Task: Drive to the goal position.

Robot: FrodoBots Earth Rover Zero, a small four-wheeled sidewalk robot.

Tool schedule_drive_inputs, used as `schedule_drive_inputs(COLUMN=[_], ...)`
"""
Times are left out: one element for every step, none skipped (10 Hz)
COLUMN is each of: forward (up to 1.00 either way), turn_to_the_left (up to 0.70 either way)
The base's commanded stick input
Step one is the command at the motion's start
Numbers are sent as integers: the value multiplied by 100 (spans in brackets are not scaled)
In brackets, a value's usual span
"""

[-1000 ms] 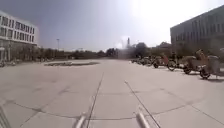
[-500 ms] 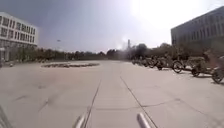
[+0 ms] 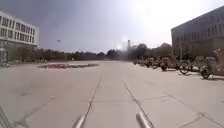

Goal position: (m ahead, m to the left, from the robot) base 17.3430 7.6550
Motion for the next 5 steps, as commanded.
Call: schedule_drive_inputs(forward=[100, 100, 100, 100, 100], turn_to_the_left=[0, 0, 0, 0, 0])
